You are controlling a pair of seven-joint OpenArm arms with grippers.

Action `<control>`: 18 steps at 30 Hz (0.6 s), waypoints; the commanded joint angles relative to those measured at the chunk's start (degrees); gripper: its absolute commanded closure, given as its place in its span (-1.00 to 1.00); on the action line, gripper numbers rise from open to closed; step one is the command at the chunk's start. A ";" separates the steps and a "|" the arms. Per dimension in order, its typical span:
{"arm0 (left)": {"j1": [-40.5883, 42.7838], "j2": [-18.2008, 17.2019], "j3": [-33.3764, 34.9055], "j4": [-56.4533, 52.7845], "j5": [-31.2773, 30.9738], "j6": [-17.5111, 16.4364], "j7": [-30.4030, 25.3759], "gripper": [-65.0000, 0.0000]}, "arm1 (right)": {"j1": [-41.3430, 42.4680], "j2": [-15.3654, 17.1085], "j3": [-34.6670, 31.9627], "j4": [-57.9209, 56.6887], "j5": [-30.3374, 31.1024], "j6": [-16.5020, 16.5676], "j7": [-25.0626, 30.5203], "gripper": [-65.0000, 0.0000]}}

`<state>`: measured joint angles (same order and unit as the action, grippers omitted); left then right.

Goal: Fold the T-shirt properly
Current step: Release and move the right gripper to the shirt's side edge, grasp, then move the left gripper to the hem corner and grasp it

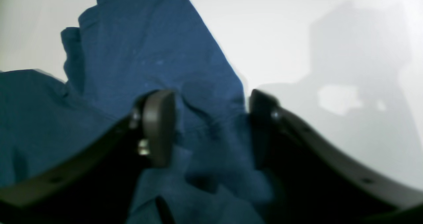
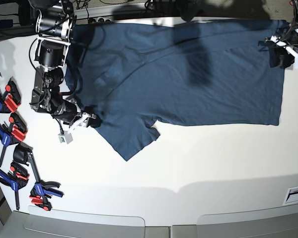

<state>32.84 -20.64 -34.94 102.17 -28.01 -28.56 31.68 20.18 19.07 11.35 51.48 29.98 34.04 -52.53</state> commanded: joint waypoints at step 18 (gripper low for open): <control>-0.74 -0.83 -0.37 0.94 -0.50 0.07 -1.73 0.21 | 0.59 0.46 -0.13 0.24 -1.29 -0.46 -1.92 1.00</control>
<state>32.29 -20.62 -34.94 102.17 -28.01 -28.53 31.48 19.99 19.03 11.33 51.37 29.76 34.00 -53.60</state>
